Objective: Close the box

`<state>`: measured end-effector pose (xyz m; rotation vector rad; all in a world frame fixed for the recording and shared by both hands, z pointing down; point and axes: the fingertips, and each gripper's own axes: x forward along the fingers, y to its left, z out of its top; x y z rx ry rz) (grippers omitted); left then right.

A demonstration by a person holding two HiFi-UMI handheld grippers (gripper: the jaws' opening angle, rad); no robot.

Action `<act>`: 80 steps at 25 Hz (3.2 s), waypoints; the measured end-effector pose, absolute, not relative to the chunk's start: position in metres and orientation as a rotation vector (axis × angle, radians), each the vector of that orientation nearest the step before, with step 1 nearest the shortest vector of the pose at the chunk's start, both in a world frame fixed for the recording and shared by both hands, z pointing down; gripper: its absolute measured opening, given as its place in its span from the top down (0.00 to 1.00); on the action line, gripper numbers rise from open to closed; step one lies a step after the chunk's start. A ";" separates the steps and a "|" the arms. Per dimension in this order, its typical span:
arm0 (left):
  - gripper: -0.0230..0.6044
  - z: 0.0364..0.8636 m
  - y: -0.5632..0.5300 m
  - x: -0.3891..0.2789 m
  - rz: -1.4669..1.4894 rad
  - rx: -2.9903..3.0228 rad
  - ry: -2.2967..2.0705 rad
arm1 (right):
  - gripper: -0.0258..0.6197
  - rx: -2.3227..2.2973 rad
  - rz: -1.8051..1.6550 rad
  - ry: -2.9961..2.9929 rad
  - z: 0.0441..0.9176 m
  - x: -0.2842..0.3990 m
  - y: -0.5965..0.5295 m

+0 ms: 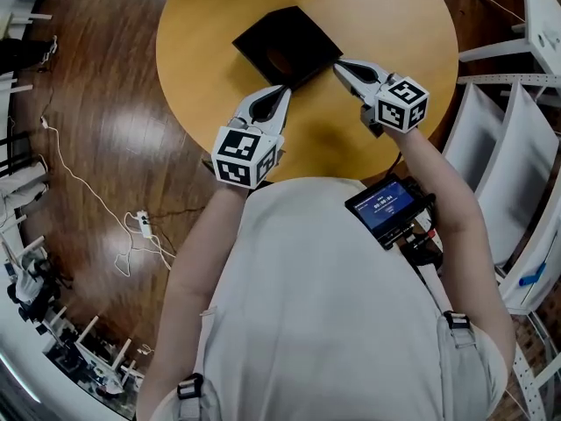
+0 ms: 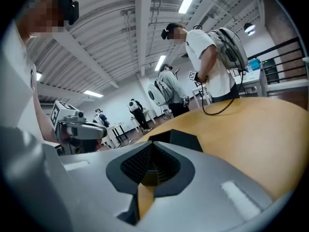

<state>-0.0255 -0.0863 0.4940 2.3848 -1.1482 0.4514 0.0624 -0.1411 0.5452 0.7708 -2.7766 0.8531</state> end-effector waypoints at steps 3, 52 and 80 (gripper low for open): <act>0.96 0.510 -0.089 -0.015 0.474 2.381 -1.113 | 0.96 0.786 0.906 -2.738 0.577 0.069 -0.156; 0.96 0.518 -0.071 -0.038 0.476 2.281 -1.240 | 0.94 0.905 1.573 -2.643 0.613 0.061 -0.197; 0.96 0.505 -0.028 -0.119 0.250 2.219 -1.400 | 0.74 0.193 0.351 -2.484 0.562 -0.051 -0.085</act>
